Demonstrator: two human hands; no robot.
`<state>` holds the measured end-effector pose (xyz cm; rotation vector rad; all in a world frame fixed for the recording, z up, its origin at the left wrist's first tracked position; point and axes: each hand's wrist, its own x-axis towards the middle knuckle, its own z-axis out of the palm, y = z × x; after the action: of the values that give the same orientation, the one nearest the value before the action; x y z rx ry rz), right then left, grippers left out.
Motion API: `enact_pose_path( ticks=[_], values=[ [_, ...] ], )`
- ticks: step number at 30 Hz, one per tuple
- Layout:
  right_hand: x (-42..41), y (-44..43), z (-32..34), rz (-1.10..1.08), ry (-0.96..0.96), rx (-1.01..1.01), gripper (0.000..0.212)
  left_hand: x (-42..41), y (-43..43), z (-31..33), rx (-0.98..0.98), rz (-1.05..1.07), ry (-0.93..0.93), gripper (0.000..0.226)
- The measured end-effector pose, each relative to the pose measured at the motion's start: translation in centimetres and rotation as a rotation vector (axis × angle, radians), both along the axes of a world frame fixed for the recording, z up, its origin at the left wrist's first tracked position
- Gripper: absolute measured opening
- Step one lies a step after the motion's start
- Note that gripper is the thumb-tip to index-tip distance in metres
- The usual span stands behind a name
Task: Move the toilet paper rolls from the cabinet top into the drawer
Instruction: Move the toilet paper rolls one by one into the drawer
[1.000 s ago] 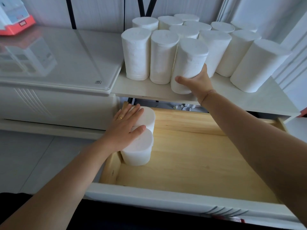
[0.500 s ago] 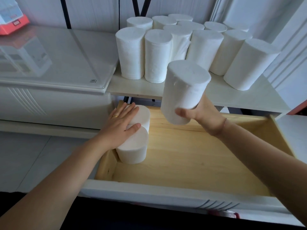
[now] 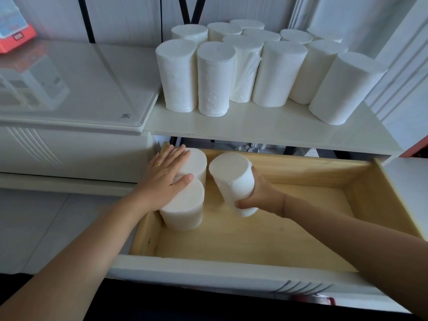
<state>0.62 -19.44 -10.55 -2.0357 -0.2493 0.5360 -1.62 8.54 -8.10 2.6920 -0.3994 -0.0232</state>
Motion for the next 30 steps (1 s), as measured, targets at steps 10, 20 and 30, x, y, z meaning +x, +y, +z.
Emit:
enact_pose_path(
  ticks=[10,20,30],
  values=[
    [0.7,-2.3,-1.4,0.046,0.11,0.019,0.09,-0.2,-0.1,0.3,0.0,0.002,-0.008,0.06],
    [1.8,-3.8,2.8,0.072,0.343,0.159,0.082,-0.2,-0.2,0.5,-0.002,0.008,0.029,0.06],
    [1.0,-0.8,3.4,-0.177,0.415,0.173,0.042,-0.4,-0.2,0.7,-0.068,0.012,0.087,0.06]
  ],
)
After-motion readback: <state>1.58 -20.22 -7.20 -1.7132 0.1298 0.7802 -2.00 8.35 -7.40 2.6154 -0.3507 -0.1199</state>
